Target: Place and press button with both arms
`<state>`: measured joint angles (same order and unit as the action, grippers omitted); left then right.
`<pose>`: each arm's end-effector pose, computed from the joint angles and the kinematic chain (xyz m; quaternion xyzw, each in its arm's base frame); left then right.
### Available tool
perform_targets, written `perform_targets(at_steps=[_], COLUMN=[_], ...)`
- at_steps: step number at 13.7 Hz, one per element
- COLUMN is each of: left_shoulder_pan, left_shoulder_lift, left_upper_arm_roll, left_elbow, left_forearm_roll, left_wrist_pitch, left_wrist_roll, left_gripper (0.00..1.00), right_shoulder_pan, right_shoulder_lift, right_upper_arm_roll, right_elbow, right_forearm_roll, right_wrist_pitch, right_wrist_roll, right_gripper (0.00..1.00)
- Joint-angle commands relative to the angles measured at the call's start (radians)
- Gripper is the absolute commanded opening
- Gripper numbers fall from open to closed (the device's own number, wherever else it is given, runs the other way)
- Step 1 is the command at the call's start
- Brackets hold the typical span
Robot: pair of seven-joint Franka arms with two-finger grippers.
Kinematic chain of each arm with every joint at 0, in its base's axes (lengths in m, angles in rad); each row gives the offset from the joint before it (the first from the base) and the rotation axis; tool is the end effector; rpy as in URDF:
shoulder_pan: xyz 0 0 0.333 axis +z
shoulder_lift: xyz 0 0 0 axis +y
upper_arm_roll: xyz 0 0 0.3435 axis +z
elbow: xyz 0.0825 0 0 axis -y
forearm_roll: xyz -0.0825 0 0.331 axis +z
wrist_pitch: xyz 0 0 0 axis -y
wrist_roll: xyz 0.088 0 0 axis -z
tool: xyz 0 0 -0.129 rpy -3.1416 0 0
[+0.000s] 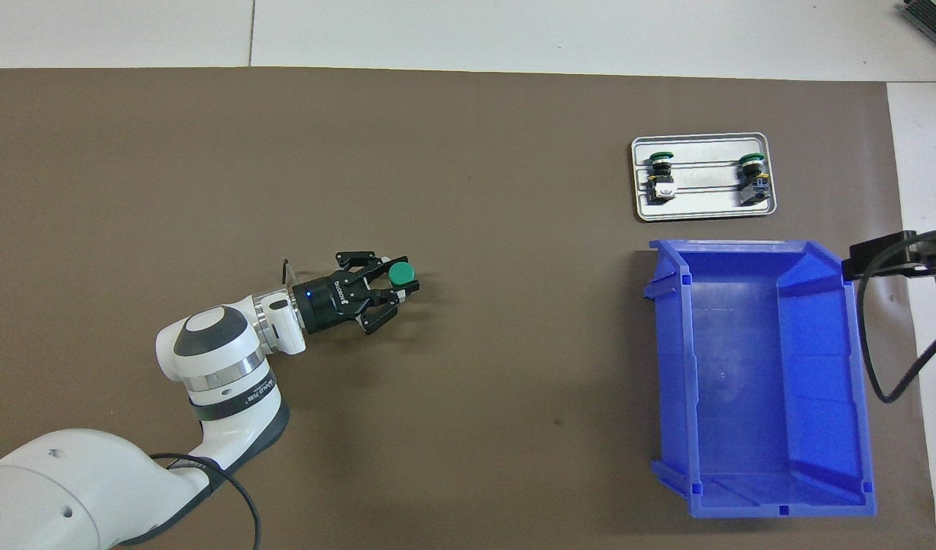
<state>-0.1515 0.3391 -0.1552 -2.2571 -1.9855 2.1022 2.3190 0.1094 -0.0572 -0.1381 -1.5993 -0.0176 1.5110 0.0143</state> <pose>0.4887 -0.2164 0.2877 0.6968 -0.3457 0.4390 0.4497 0.4750 -0.0183 0.6407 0.9996 -0.0217 -0.0159 0.0047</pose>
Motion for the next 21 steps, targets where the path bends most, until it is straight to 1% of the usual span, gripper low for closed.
perform_targets(at_steps=[1, 4, 6, 10, 13, 17, 18, 19, 21], left_shoulder_pan=[0.000, 0.003, 0.007, 0.009, 0.010, -0.005, -0.011, -0.025, -0.071], left_shoulder_lift=[-0.005, -0.005, -0.009, -0.048, -0.061, -0.106, -0.118, -0.150, -0.224], left_upper_arm_roll=[0.006, 0.008, 0.008, 0.008, 0.008, 0.005, 0.002, -0.001, -0.001], left_elbow=[-0.016, -0.016, -0.009, 0.002, 0.027, 0.025, 0.027, 0.031, 0.037], left_forearm_roll=[-0.019, -0.019, -0.019, -0.018, -0.018, -0.018, -0.016, -0.016, -0.015], left_wrist_pitch=[-0.004, 0.001, 0.010, 0.084, 0.085, 0.122, 0.151, 0.197, 0.333], left_wrist_roll=[0.023, 0.022, 0.019, -0.007, -0.059, -0.136, -0.157, -0.215, -0.350], left_gripper=[0.64, 0.76, 0.79, 0.79, 0.79, 0.79, 0.79, 0.79, 0.79], right_shoulder_pan=[-0.002, -0.002, -0.002, -0.002, -0.002, -0.002, -0.002, -0.002, -0.002], right_shoulder_lift=[-0.023, -0.023, -0.023, -0.023, -0.023, -0.023, -0.023, -0.023, -0.023], right_upper_arm_roll=[0.002, 0.002, 0.002, 0.002, 0.002, 0.002, 0.002, 0.002, 0.002], right_elbow=[-0.021, -0.021, -0.021, -0.021, -0.021, -0.021, -0.021, -0.021, -0.021], right_forearm_roll=[0.018, 0.018, 0.018, 0.018, 0.018, 0.018, 0.018, 0.018, 0.018], right_wrist_pitch=[-0.008, -0.008, -0.008, -0.008, -0.008, -0.008, -0.008, -0.008, -0.008], right_wrist_roll=[0.016, 0.016, 0.016, 0.016, 0.016, 0.016, 0.016, 0.016, 0.016], right_gripper=[1.00, 1.00, 1.00, 1.00, 1.00, 1.00, 1.00, 1.00, 1.00])
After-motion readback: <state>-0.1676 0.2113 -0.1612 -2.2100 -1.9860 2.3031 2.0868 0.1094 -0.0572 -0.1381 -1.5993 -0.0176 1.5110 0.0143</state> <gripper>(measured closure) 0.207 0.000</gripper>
